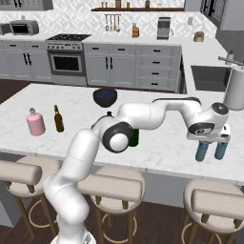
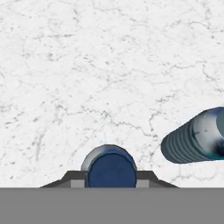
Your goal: Move the plastic bottles in the middle to the plastics group, and the glass bottles in the middle to the glass group.
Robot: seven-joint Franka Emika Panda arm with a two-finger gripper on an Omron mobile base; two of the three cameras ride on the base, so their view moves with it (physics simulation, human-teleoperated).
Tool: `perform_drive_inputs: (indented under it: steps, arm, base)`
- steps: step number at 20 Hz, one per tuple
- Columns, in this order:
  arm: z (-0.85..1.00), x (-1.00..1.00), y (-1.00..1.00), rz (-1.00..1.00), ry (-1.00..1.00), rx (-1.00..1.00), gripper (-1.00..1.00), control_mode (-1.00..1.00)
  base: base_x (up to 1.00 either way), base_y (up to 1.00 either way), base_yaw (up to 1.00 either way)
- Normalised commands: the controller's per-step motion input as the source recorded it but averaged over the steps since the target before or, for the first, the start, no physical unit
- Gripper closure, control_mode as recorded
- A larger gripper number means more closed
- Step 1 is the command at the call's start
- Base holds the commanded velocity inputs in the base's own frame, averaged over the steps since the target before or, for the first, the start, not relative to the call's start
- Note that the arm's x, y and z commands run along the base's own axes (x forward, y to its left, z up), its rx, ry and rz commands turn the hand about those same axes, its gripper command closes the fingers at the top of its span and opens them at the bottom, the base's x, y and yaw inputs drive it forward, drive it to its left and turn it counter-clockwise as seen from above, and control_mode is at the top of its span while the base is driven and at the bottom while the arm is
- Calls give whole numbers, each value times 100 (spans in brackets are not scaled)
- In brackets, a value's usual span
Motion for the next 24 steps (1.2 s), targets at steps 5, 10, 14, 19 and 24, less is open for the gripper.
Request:
perform_drive_inputs:
  steps: [5, 10, 14, 19, 24]
  arm:
    - [-2, 0, -1, 0, 0, 0, 100, -100]
    - [0, 0, 0, 0, 0, 0, -100, -100]
    - [0, 0, 0, 0, 0, 0, -100, -100]
    - [0, 0, 0, 0, 0, 0, -100, -100]
    - [5, -7, 5, 0, 0, 0, -100, -100]
  base:
    - [0, 0, 0]
    - [0, 0, 0]
    - [0, 0, 0]
    - [0, 0, 0]
    - [0, 0, 0]
